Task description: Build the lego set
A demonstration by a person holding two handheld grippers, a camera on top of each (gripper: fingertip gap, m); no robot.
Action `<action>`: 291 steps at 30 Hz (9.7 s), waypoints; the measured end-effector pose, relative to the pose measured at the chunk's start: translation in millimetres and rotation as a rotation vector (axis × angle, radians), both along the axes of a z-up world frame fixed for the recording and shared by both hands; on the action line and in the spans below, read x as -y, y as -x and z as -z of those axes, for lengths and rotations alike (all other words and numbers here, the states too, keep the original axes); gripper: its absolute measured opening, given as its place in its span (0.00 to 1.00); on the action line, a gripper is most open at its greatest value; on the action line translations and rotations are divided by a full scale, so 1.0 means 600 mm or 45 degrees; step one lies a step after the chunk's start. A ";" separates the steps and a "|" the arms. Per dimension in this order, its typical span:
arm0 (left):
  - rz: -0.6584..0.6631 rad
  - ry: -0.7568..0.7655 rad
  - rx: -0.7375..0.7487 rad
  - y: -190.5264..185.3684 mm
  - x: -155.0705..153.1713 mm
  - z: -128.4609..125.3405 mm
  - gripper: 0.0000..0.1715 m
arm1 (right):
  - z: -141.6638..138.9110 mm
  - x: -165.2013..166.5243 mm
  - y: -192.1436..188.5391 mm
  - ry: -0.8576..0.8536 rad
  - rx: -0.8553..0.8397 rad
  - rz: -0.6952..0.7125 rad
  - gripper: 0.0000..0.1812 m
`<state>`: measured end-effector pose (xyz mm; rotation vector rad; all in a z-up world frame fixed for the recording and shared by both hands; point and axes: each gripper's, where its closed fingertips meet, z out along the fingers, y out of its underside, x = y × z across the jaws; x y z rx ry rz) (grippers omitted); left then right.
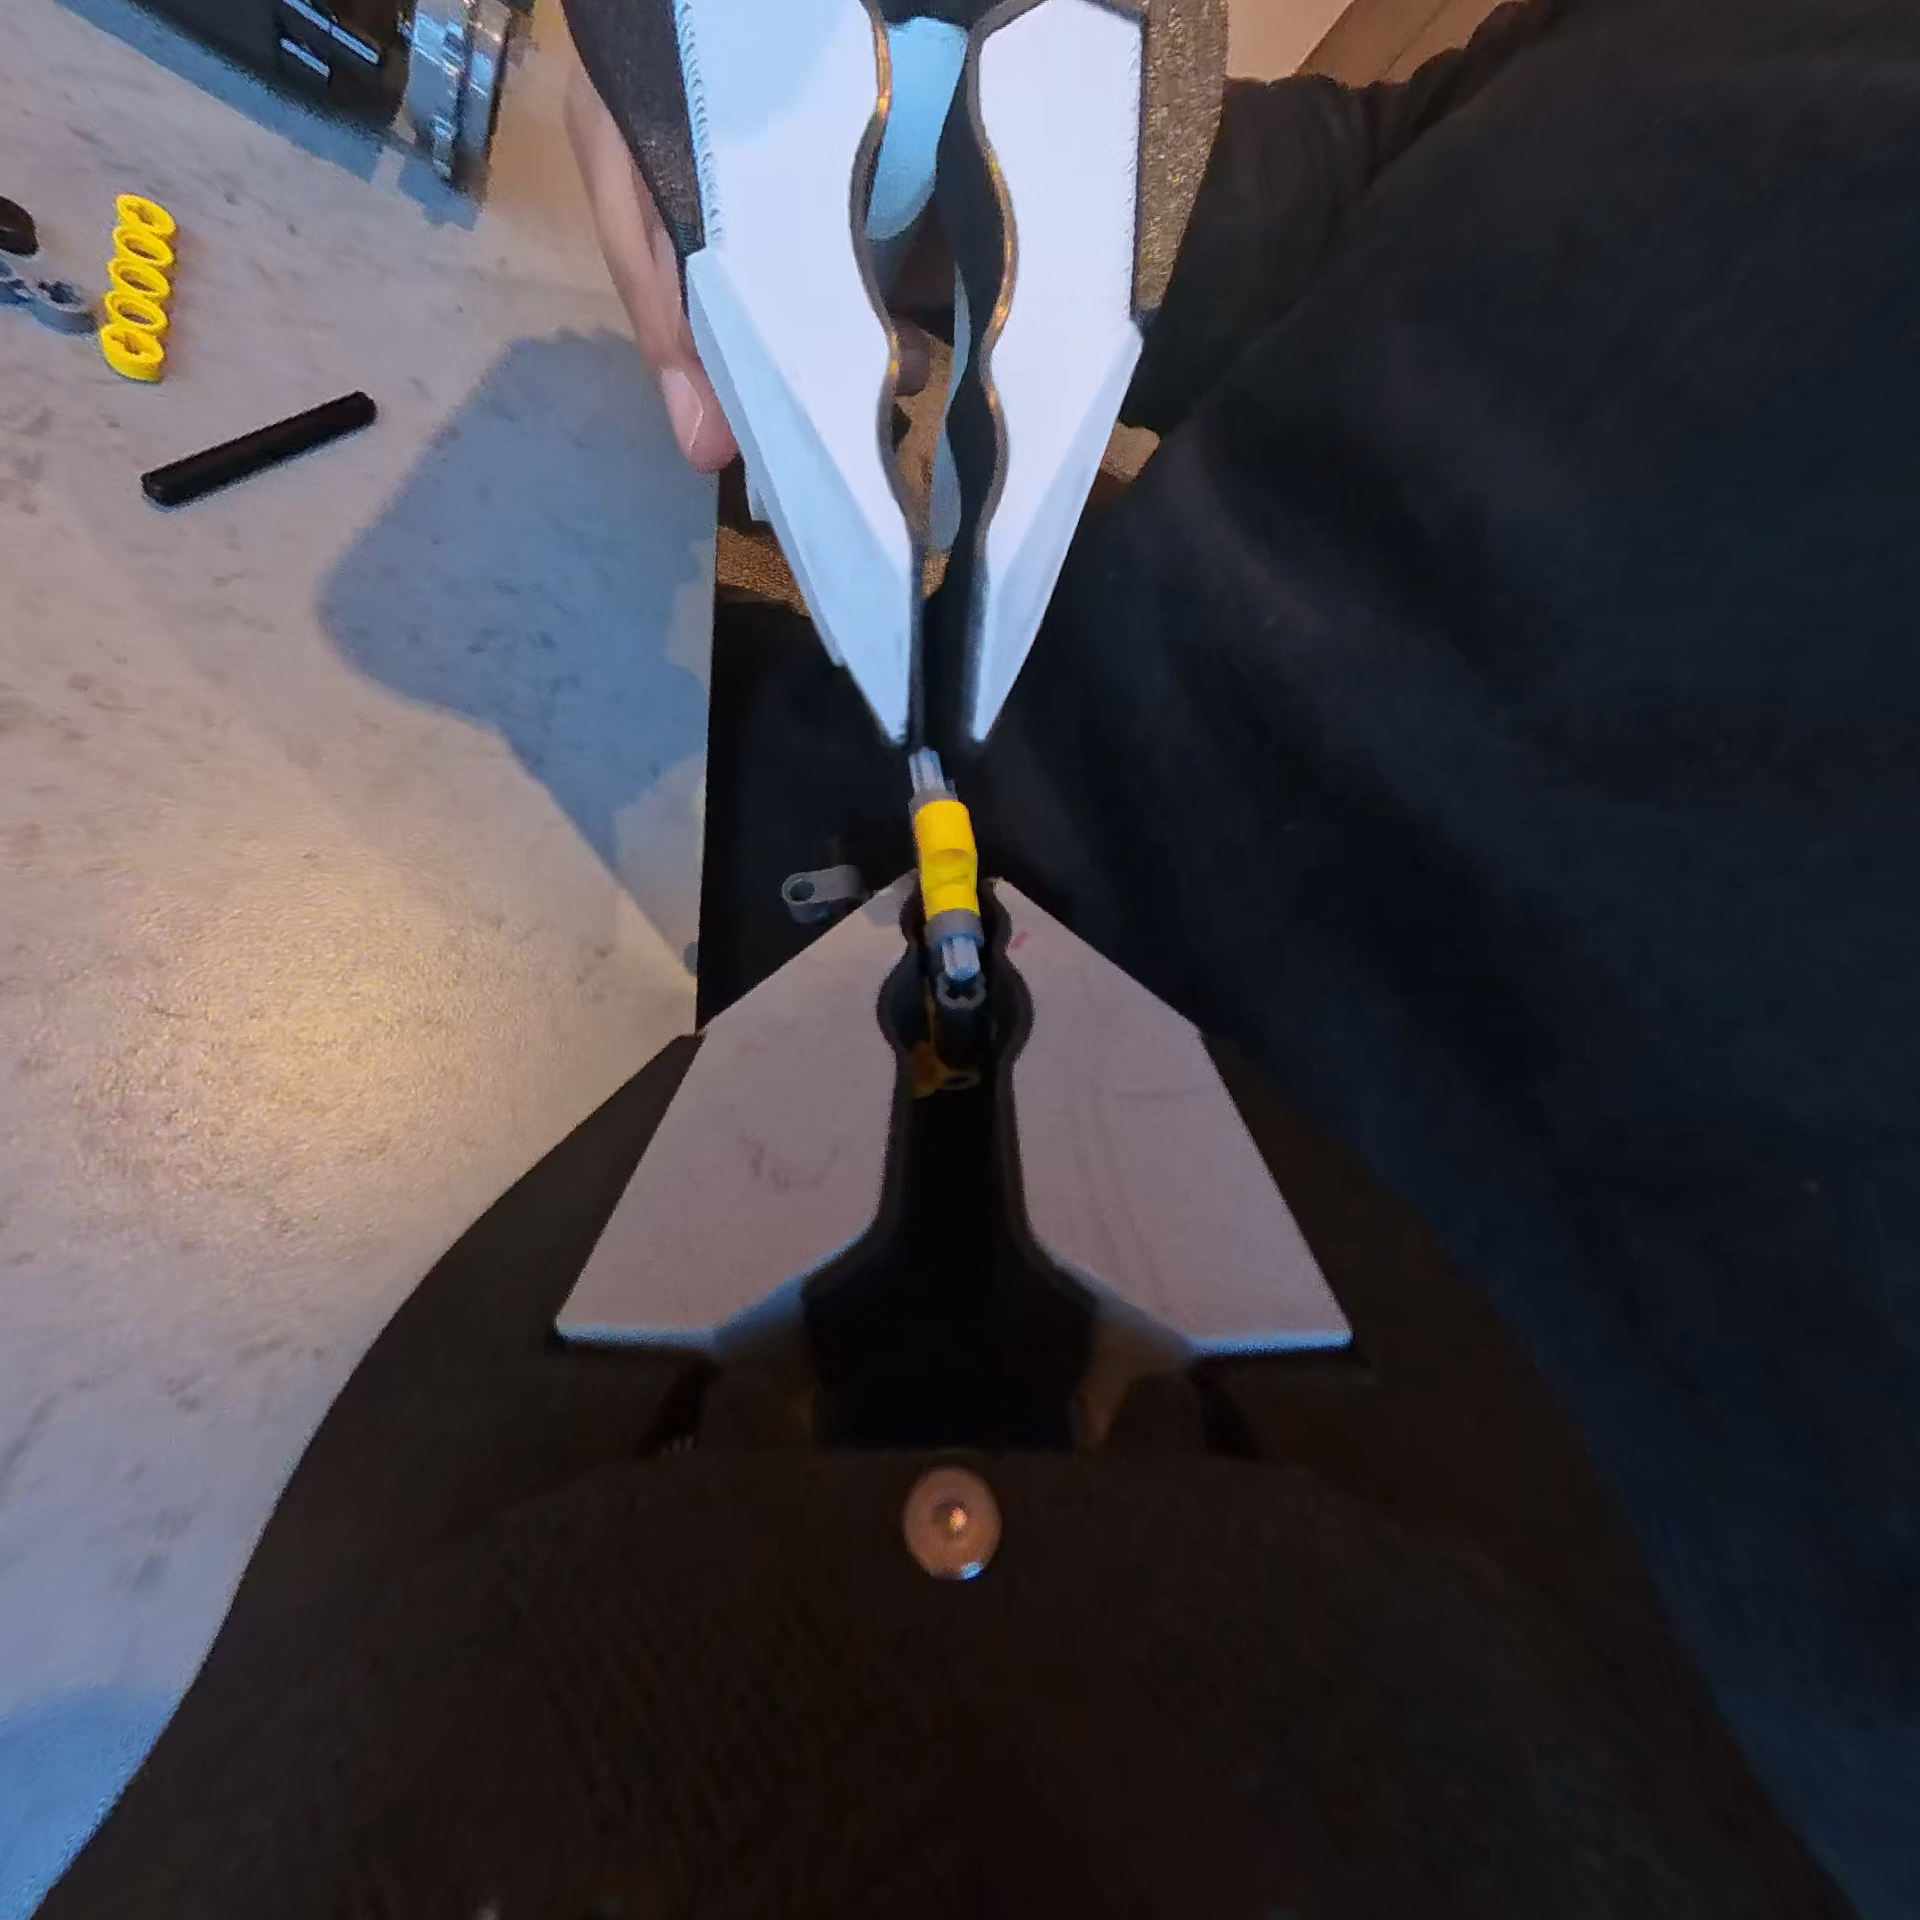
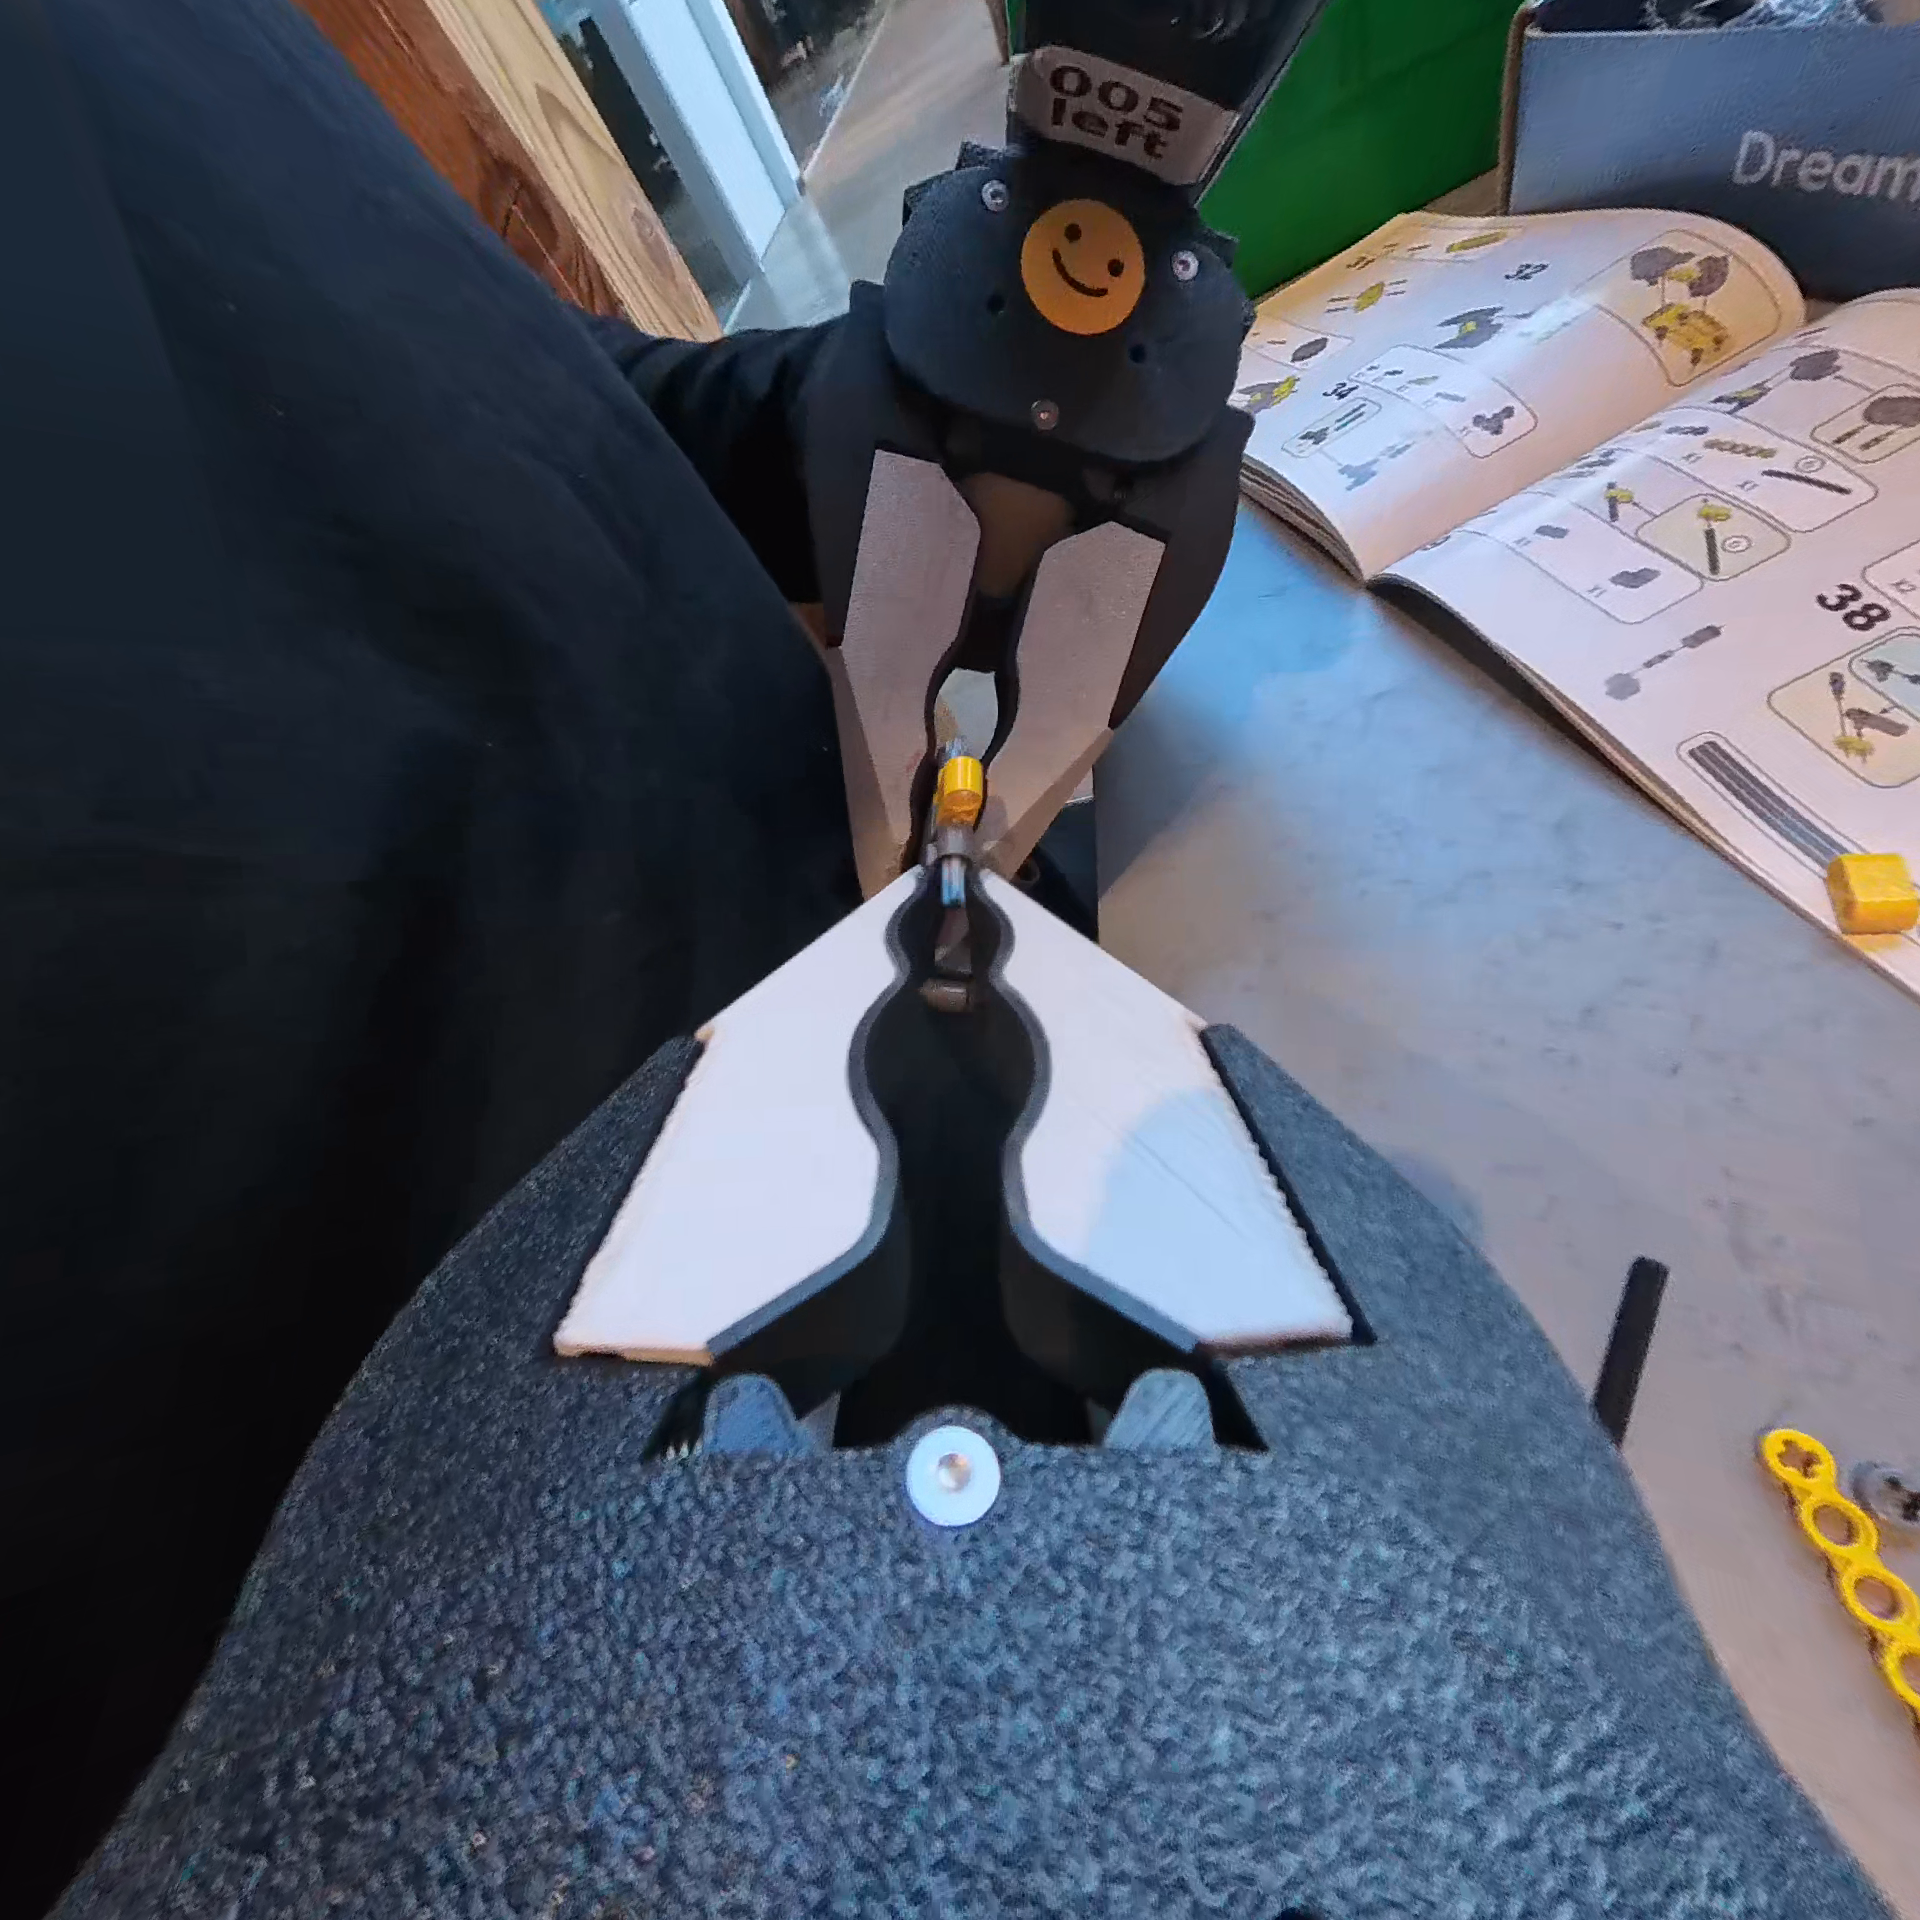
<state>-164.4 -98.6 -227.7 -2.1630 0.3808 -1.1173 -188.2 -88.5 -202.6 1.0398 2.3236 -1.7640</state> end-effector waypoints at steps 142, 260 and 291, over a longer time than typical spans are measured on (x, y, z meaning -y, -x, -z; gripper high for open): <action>-0.160 -0.357 -0.306 -0.013 -0.029 -0.018 0.03 | -0.001 -0.025 -0.038 -0.176 0.018 0.117 0.08; 0.153 -0.077 -0.983 0.117 -0.053 0.040 0.08 | 0.079 -0.035 0.084 -0.629 -0.234 0.139 0.04; -0.004 -0.130 -0.750 0.120 -0.063 0.042 0.22 | 0.085 -0.032 0.082 -0.504 -0.190 0.123 0.04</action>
